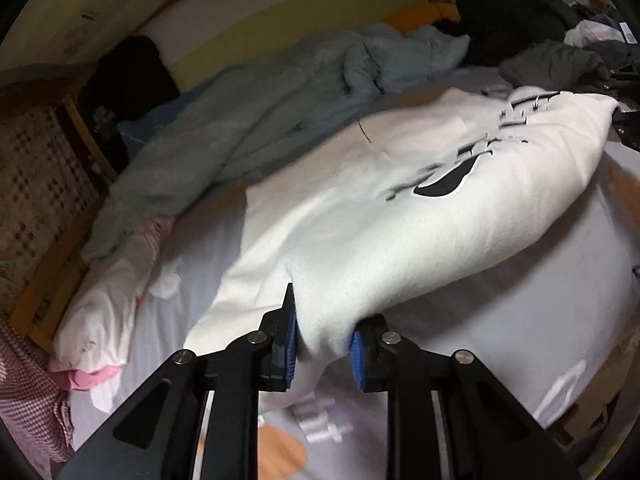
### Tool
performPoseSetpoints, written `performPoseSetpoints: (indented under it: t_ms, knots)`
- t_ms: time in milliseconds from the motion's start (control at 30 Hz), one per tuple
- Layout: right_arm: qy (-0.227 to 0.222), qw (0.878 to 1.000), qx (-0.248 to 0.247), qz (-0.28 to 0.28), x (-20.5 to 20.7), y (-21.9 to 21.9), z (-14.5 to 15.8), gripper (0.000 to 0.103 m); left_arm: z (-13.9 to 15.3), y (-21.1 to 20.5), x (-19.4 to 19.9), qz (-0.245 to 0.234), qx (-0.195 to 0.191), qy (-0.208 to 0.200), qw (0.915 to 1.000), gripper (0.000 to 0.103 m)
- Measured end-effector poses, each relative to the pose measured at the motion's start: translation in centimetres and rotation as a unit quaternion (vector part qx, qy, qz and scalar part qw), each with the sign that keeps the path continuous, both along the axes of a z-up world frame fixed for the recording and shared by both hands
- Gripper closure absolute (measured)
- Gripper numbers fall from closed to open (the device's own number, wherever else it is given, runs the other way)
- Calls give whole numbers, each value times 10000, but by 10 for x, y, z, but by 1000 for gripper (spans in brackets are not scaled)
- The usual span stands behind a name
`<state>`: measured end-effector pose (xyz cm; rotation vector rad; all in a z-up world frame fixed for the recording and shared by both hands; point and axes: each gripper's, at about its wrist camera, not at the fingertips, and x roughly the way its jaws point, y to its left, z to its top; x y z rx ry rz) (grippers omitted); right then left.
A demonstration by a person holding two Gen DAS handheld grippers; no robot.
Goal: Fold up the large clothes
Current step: 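Fold the hoodie bundle over toward the collar with both tools, then open both tools and release the folded cream hoodie on the bed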
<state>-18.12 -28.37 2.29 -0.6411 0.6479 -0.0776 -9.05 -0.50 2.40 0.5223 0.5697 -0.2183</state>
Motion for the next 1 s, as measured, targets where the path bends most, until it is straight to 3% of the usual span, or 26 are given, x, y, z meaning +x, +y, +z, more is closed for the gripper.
performPoseSetpoints:
  t_ms: [100, 200, 267, 333, 367, 400, 433, 500, 567, 633, 733, 867, 1000]
  knots:
    - [-89, 9975, 682, -184, 29, -18, 26, 91, 19, -4, 18, 154, -241, -186, 9994, 80]
    - [-286, 9926, 1122, -355, 77, -37, 55, 87, 40, -8, 63, 346, -415, -588, 9968, 73]
    - [-408, 9915, 1138, -479, 131, -51, 66, 80, 48, -13, 107, 545, -300, -878, 9942, 54]
    - [-482, 9931, 897, -587, 180, -55, 71, 64, 52, -13, 165, 939, -171, -1058, 9898, 34]
    - [-471, 9945, 663, -655, 204, -56, 70, 57, 52, -8, 190, 1140, -247, -980, 9883, 34]
    - [-553, 9942, 388, -841, 227, -58, 70, 39, 53, -1, 212, 1433, -366, -909, 9848, 34]
    - [-598, 9931, 325, -955, 241, -62, 69, 33, 55, 7, 226, 1629, -526, -872, 9814, 35]
    - [-436, 9919, 609, -1027, 261, -75, 72, 33, 64, 25, 233, 1618, -1028, -951, 9768, 35]
    - [-531, 9890, 801, -1122, 259, -85, 74, 33, 70, 35, 219, 1512, -1193, -1194, 9740, 30]
    - [-863, 9859, 833, -1167, 243, -94, 77, 30, 69, 36, 206, 1442, -1103, -1299, 9748, 26]
    - [-1271, 9777, 1145, -1221, 214, -111, 83, 18, 59, 37, 189, 1322, -1007, -1100, 9799, 26]
    - [-707, 9734, 1796, -1237, 198, -134, 71, 18, 29, 45, 173, 1447, -862, -850, 9820, 14]
    - [85, 9571, 2576, -1326, 198, -157, 30, 18, -8, 64, 178, 1838, -796, -485, 9785, 13]
